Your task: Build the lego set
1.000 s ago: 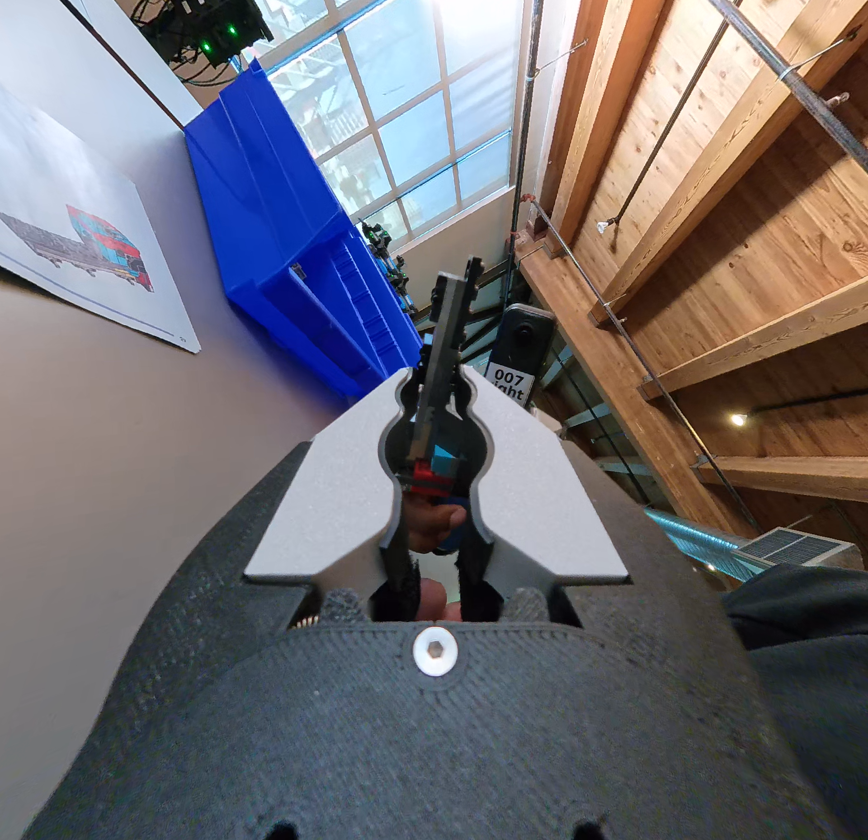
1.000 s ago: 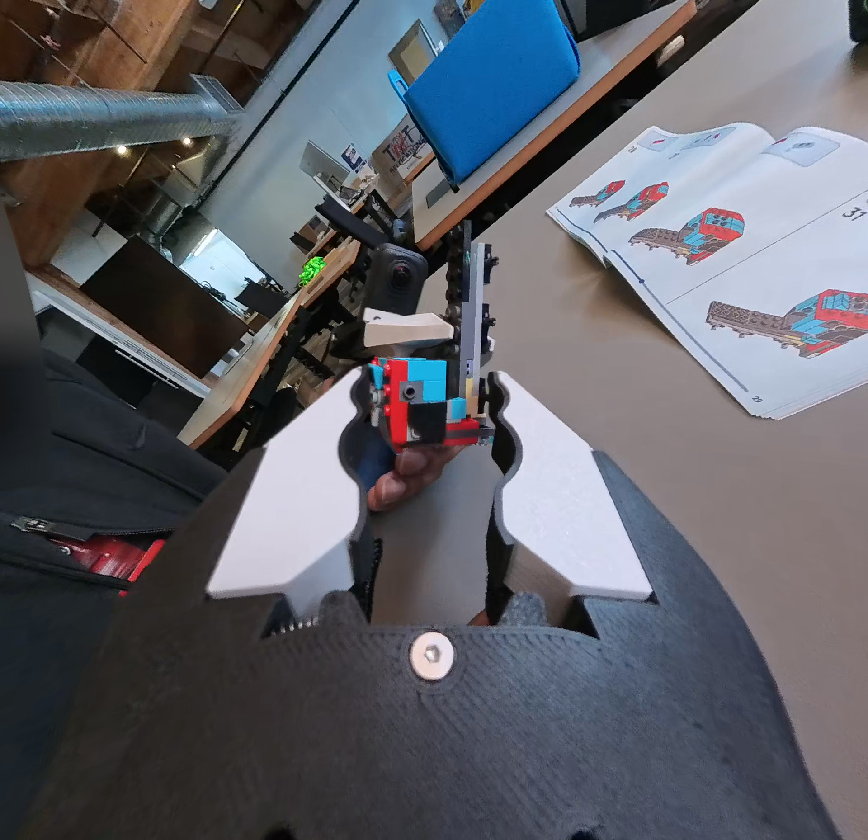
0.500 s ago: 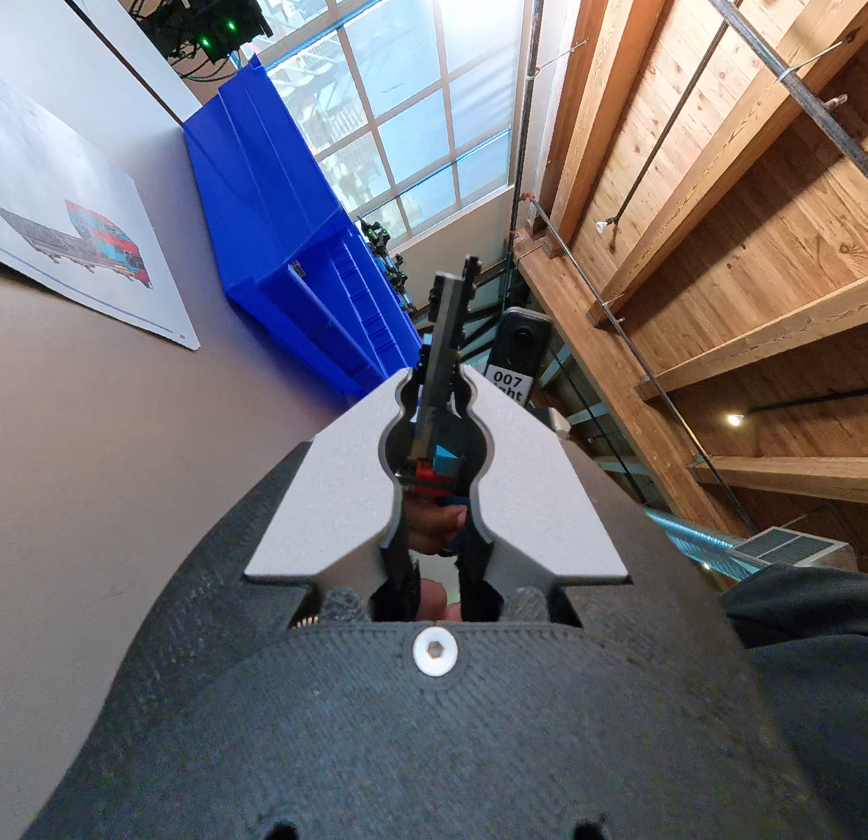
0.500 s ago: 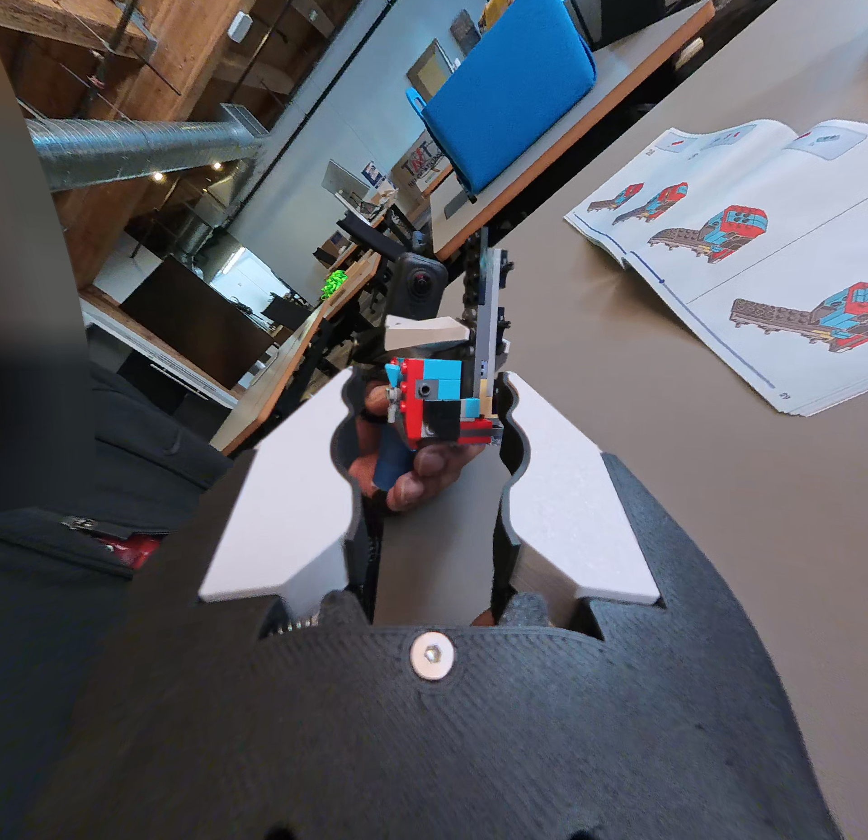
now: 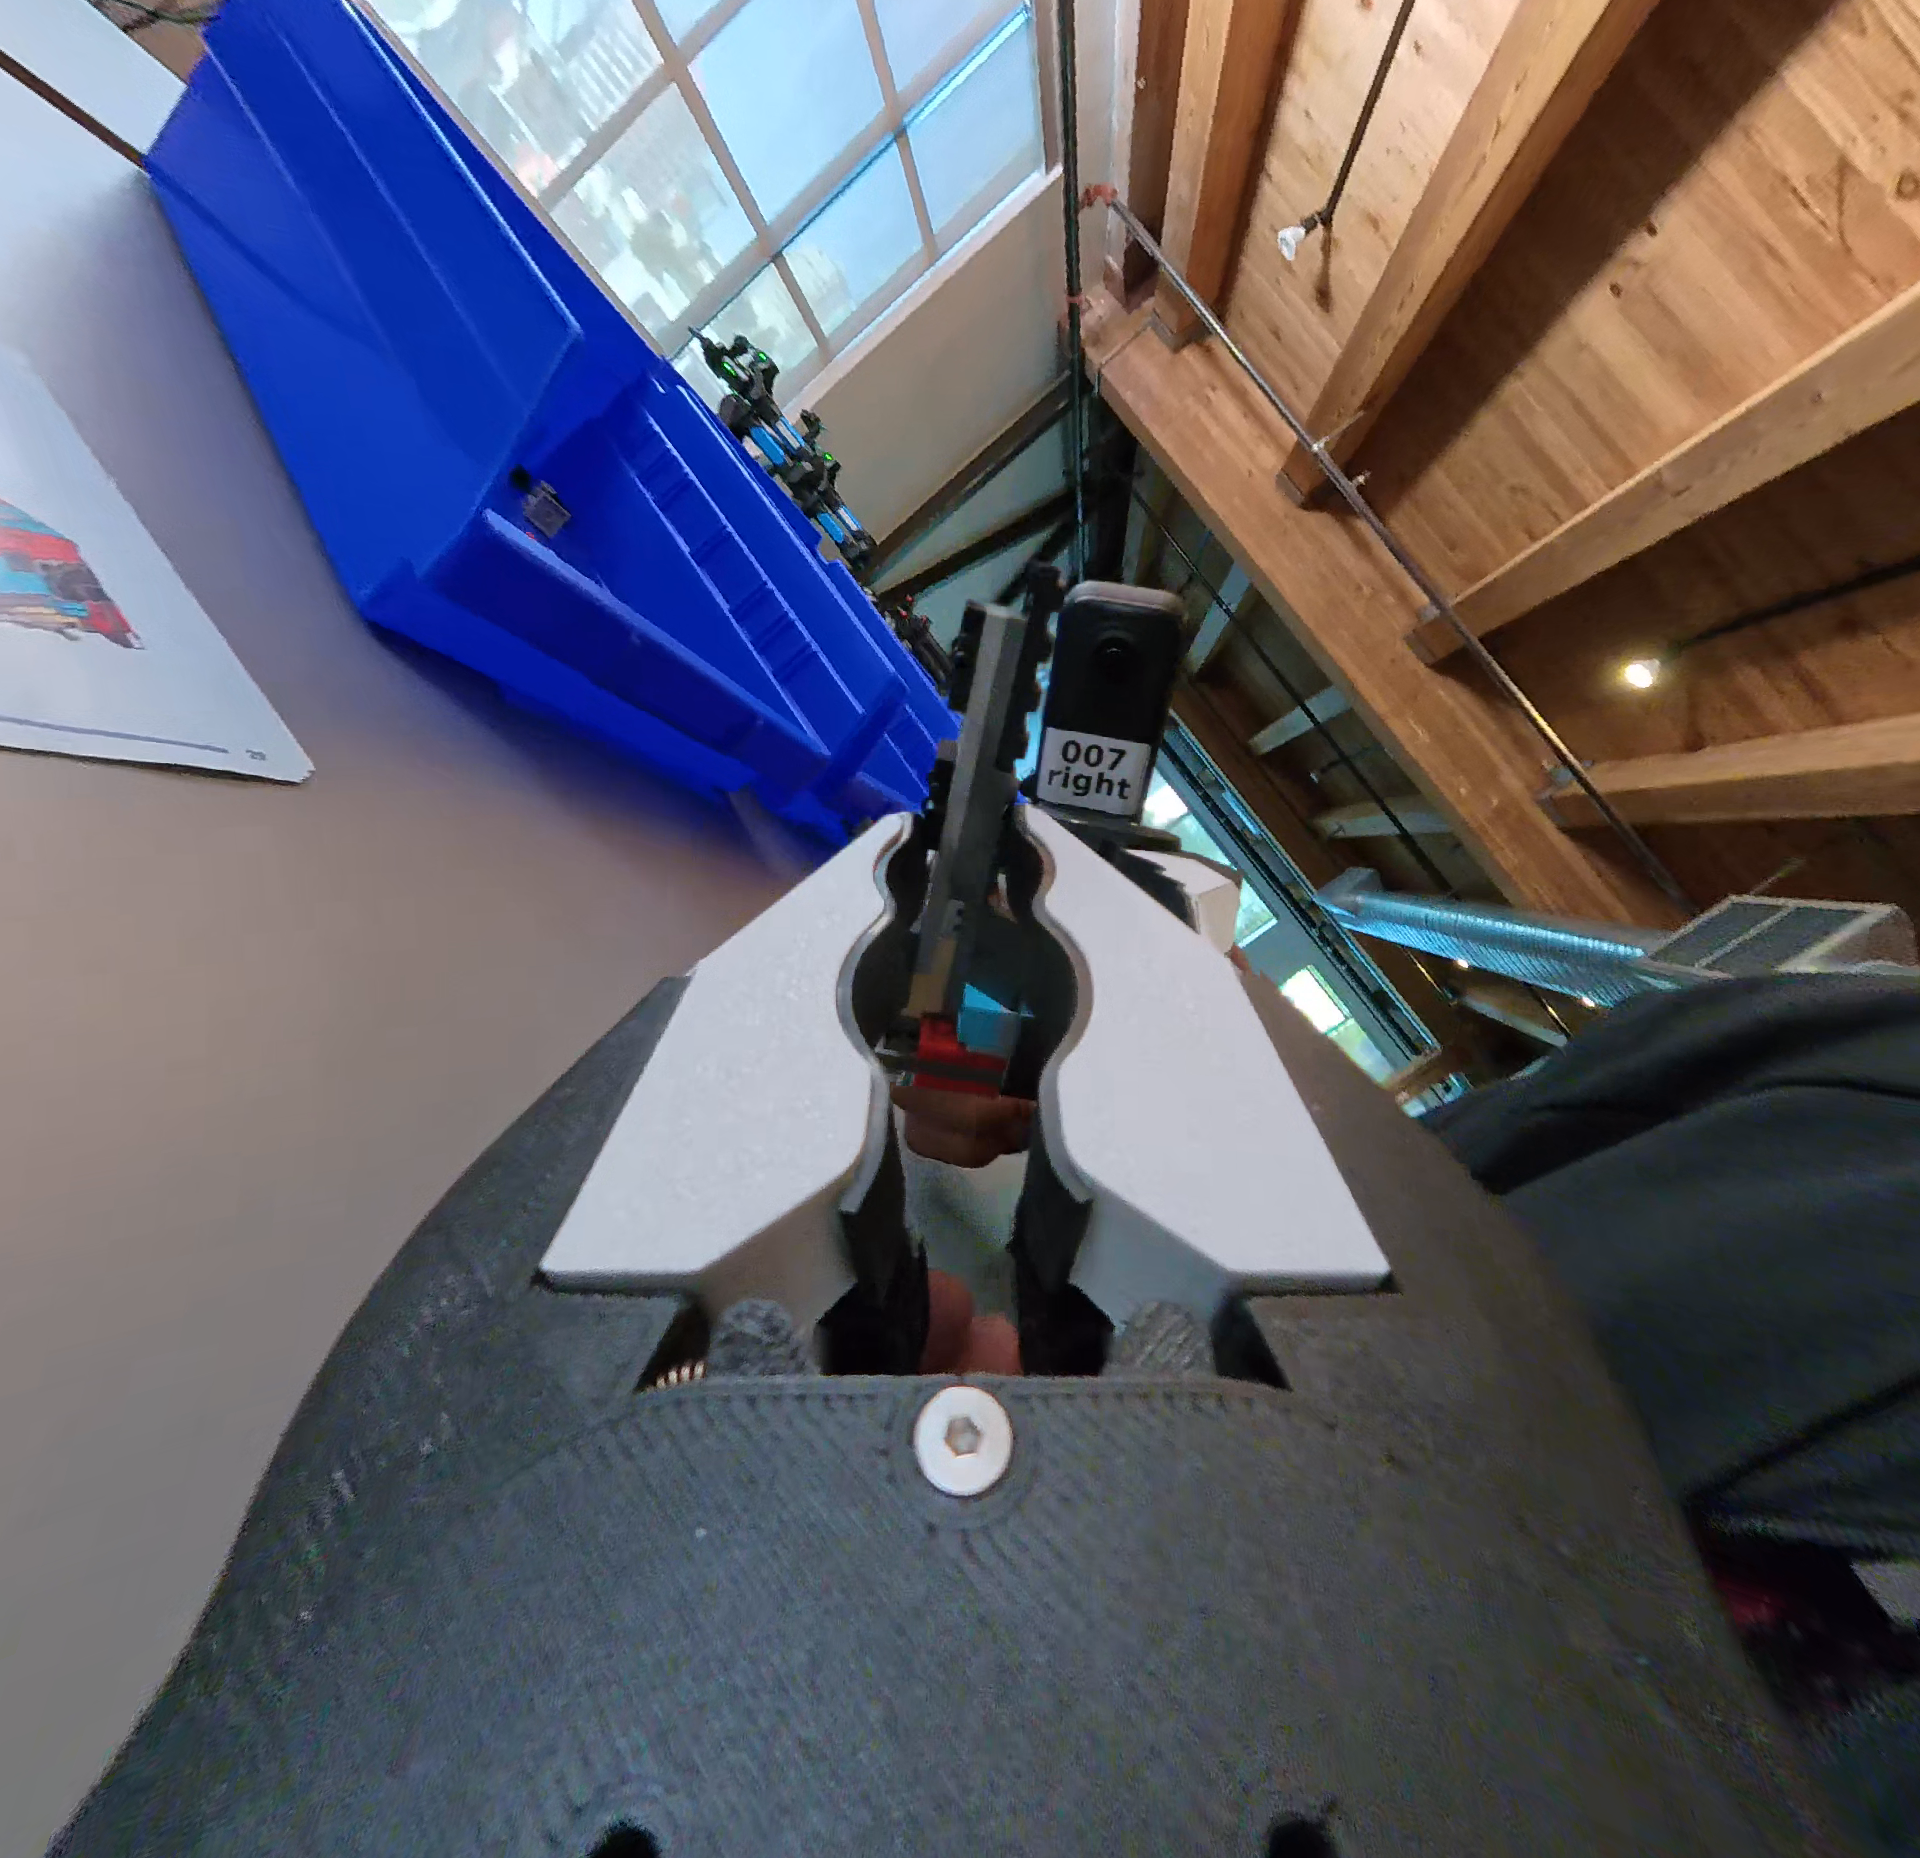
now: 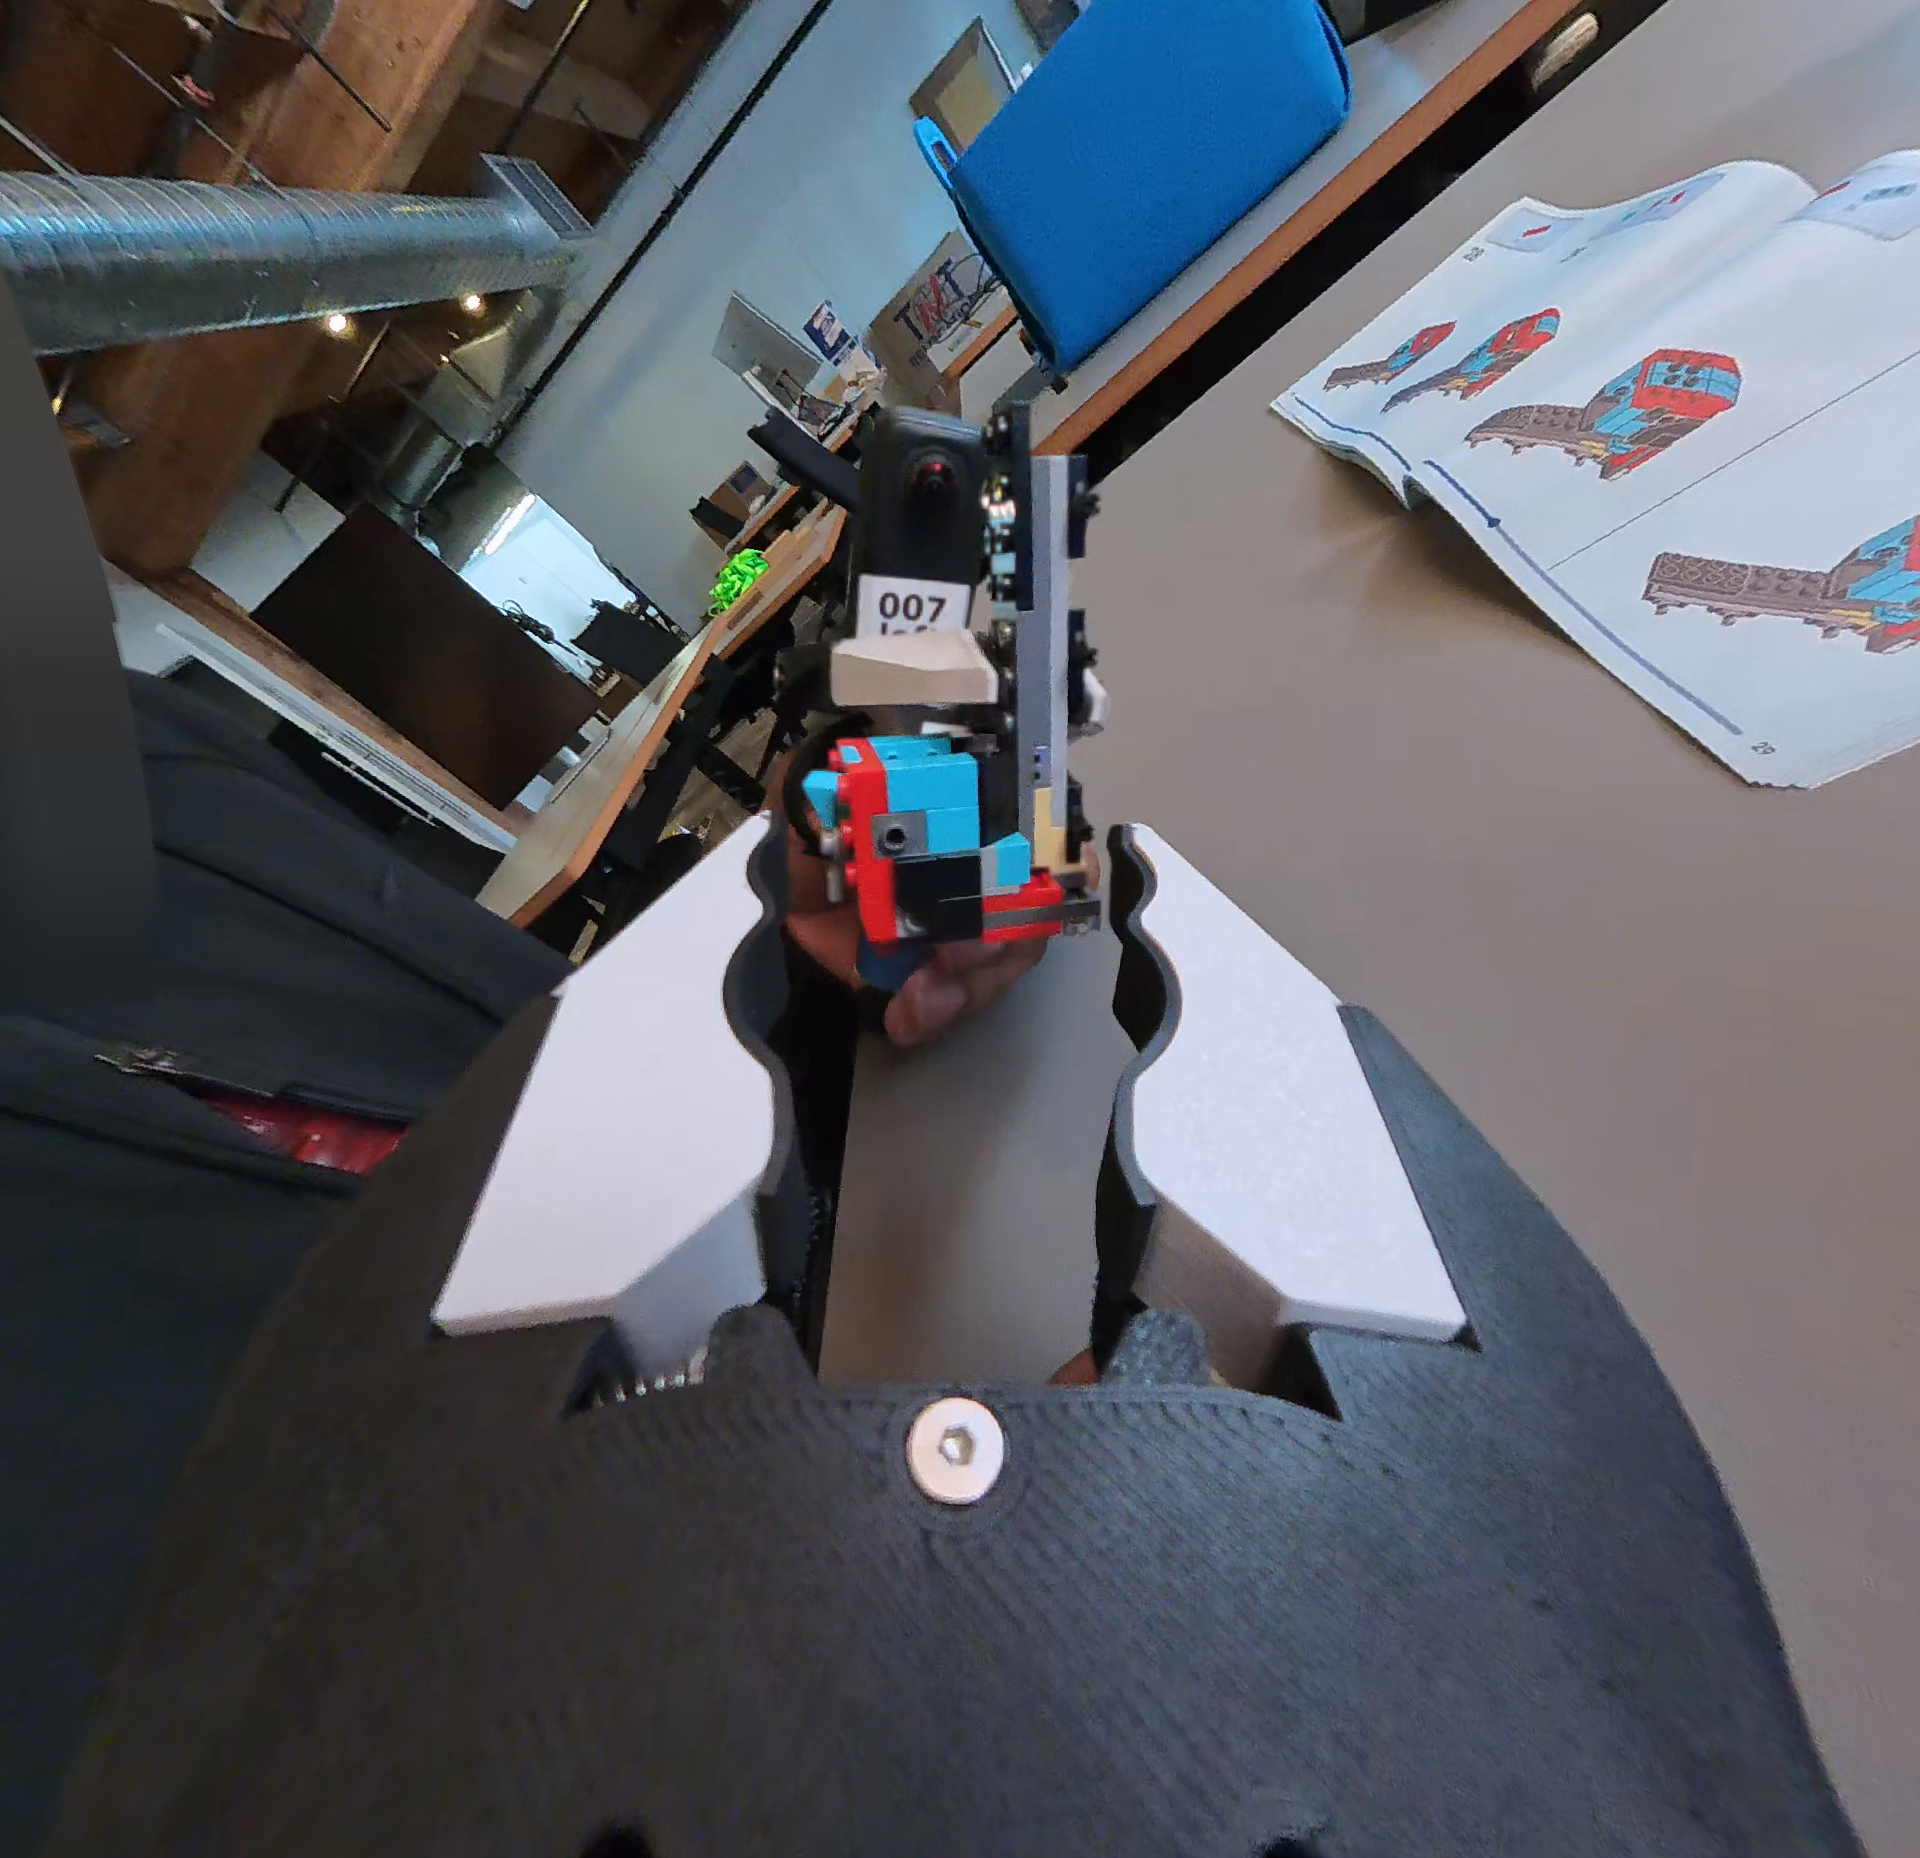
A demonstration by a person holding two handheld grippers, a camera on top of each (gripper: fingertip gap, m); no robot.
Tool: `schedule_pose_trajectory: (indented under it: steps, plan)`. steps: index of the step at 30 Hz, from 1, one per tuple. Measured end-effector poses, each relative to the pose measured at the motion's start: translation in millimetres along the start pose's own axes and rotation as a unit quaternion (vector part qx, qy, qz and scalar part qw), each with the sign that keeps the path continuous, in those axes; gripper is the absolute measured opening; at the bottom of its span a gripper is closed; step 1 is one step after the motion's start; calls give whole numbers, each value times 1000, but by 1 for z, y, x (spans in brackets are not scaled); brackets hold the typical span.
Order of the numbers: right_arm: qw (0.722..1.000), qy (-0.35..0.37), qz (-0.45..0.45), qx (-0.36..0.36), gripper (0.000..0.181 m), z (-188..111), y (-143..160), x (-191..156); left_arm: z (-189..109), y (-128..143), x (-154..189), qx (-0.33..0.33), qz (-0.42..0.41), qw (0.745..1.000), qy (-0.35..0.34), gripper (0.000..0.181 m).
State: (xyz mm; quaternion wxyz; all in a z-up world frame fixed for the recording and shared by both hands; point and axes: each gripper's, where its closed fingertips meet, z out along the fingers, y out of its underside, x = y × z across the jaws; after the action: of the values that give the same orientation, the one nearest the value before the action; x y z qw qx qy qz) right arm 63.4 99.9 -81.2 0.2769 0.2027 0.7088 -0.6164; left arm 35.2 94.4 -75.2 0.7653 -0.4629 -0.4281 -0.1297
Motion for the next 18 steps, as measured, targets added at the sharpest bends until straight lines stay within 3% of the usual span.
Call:
schedule_pose_trajectory:
  steps: [8,18]
  plan:
    - [1000,-6,-4,7,59,-16,1,-3,19,15,3,-30,-17,999,9,14]
    - [999,-20,36,35,59,-41,5,-2,36,35,2,-88,-6,996,-33,14]
